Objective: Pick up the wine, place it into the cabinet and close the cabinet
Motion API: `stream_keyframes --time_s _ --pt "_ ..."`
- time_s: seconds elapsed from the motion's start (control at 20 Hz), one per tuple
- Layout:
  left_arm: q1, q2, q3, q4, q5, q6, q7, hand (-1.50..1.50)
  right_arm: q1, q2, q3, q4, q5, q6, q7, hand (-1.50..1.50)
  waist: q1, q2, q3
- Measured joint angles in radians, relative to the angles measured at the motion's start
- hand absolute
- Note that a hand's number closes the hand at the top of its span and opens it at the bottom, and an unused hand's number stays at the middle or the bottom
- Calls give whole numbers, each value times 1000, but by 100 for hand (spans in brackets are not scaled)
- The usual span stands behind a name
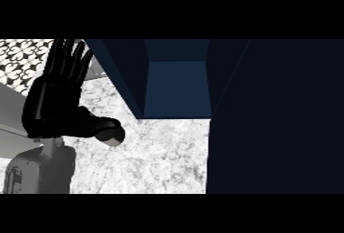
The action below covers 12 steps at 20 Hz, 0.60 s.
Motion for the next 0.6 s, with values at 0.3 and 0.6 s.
stream_keyframes --time_s 0.3,0.6 --pt "-24 1 -2 28 24 16 2 -150 -13 -6 -34 -52 -41 12 74 -150 4 0 0" --pt "13 -17 -75 -26 -8 76 14 -150 -25 4 -37 -67 -28 11 117 -150 6 -1 0"
